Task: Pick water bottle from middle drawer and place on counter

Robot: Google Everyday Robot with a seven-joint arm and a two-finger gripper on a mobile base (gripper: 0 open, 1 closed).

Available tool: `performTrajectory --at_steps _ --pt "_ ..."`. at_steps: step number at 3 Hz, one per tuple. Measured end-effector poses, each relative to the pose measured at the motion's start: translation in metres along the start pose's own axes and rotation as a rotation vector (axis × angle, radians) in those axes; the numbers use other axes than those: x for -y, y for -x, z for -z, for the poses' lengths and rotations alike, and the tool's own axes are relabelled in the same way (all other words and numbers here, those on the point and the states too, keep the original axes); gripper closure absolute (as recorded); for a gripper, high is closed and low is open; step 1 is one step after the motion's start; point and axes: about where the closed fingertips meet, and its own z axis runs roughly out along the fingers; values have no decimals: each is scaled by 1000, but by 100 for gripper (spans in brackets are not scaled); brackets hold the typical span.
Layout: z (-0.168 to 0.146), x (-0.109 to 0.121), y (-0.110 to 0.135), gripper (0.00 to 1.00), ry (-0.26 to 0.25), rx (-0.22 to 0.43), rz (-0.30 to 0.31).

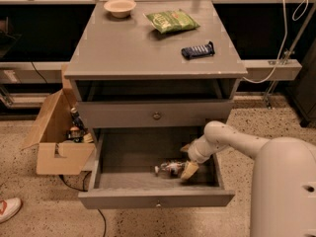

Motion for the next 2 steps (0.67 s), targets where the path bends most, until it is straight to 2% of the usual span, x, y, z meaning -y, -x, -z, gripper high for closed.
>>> performTrajectory --at_steps 1,2 --pt "-10 -4 1 42 14 20 5" --pt "1 -13 13 66 6 68 40"
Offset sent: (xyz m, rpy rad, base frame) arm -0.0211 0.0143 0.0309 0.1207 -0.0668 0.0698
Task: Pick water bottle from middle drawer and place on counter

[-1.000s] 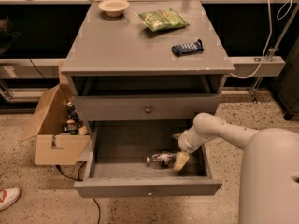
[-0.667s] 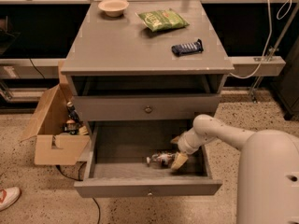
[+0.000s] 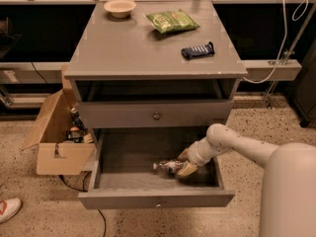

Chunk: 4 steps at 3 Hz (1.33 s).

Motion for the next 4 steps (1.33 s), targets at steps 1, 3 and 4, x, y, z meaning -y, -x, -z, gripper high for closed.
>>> performTrajectory --at_steps 1,3,4 --pt "68 -22 44 97 -51 90 135" --pt "186 -42 111 100 -155 48 304" --pt "209 -43 127 100 -189 15 325"
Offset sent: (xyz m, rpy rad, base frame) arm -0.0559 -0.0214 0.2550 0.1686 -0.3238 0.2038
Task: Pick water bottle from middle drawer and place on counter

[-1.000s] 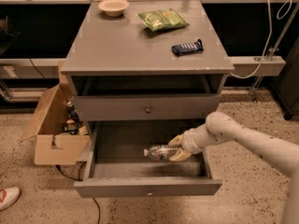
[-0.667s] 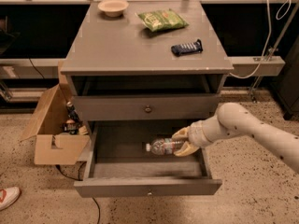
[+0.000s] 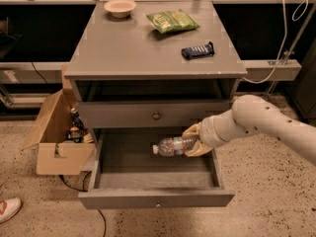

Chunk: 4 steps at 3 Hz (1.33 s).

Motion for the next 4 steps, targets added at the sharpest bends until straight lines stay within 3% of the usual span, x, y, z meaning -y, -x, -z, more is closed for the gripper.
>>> performTrajectory --at_steps 1,2,3,4 --pt "5 4 12 100 -8 24 17" --pt "66 39 93 100 -61 146 157" --pt "106 64 156 100 -87 197 265" --pt "109 117 212 100 -85 242 234"
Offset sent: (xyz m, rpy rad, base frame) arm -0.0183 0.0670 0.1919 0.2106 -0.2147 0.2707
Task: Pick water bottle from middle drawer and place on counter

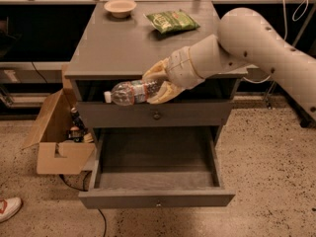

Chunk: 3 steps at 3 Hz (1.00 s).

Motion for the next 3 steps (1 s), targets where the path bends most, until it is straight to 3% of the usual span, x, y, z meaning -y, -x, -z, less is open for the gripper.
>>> performTrajectory --at_steps 2,3 --pt "-1 2 -3 100 -11 14 13" --pt "-3 47 -1 100 -88 -6 9"
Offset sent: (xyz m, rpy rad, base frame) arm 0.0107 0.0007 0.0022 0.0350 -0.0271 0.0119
